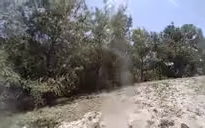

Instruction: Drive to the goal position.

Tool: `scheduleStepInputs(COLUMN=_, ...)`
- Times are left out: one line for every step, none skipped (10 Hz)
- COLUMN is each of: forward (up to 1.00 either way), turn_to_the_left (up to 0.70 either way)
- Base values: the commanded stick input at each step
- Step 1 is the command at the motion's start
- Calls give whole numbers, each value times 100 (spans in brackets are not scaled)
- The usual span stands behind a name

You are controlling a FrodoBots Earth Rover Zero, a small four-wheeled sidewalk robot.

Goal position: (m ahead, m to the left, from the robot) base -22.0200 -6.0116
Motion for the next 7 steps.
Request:
scheduleStepInputs(forward=-30, turn_to_the_left=-75)
scheduleStepInputs(forward=-30, turn_to_the_left=-75)
scheduleStepInputs(forward=-30, turn_to_the_left=-75)
scheduleStepInputs(forward=-30, turn_to_the_left=-75)
scheduleStepInputs(forward=-30, turn_to_the_left=-75)
scheduleStepInputs(forward=-30, turn_to_the_left=-75)
scheduleStepInputs(forward=-30, turn_to_the_left=-75)
